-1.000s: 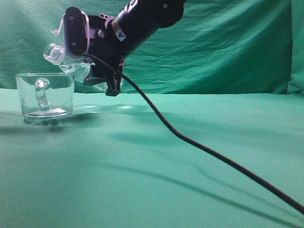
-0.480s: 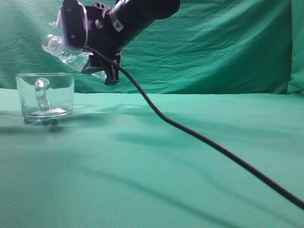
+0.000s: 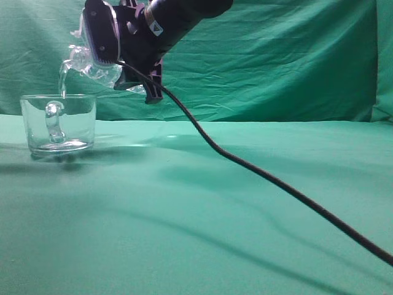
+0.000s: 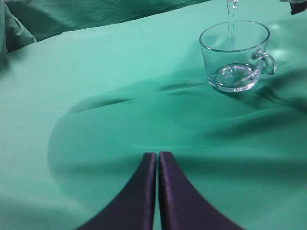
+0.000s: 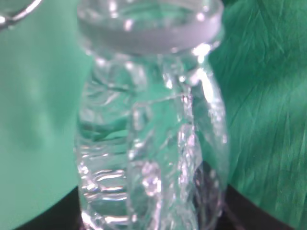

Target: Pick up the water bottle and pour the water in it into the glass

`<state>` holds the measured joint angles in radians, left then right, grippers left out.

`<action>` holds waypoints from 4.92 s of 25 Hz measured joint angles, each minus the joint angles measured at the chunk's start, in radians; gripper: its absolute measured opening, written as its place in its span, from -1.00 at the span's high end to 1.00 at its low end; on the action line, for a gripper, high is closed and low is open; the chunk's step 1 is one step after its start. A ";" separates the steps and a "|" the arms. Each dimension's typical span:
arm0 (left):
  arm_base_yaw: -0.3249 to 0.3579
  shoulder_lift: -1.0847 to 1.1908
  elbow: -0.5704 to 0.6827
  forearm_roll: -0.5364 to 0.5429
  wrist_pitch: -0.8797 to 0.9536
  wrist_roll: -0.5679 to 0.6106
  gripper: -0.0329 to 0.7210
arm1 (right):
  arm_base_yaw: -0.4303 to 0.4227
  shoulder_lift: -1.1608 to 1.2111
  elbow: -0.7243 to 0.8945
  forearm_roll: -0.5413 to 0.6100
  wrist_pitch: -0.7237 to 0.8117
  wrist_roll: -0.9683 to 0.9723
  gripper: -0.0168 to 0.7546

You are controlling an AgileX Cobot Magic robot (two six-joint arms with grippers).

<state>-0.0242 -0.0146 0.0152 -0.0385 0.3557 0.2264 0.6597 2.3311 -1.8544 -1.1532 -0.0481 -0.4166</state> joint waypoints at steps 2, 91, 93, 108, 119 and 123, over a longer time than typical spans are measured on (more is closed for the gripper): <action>0.000 0.000 0.000 0.000 0.000 0.000 0.91 | -0.004 0.000 0.000 -0.010 0.009 -0.002 0.01; 0.000 0.000 0.000 0.000 0.000 0.000 0.91 | -0.453 -0.608 1.145 0.242 -0.461 1.048 0.07; 0.000 0.000 0.000 0.000 0.000 0.000 0.91 | -0.453 -0.594 1.145 0.244 -0.493 0.978 0.07; 0.000 0.000 0.000 0.000 0.000 0.000 0.91 | -0.453 -0.574 1.145 0.382 -0.524 0.975 -0.41; 0.000 0.000 0.000 0.000 0.000 0.000 0.91 | -0.453 -0.669 1.145 0.385 -0.525 1.022 -0.46; 0.000 0.000 0.000 0.000 0.000 0.000 0.91 | -0.453 -0.787 1.145 0.385 -0.498 1.026 -0.46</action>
<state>-0.0242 -0.0146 0.0152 -0.0385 0.3557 0.2264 0.2064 1.5438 -0.7090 -0.7687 -0.5457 0.6090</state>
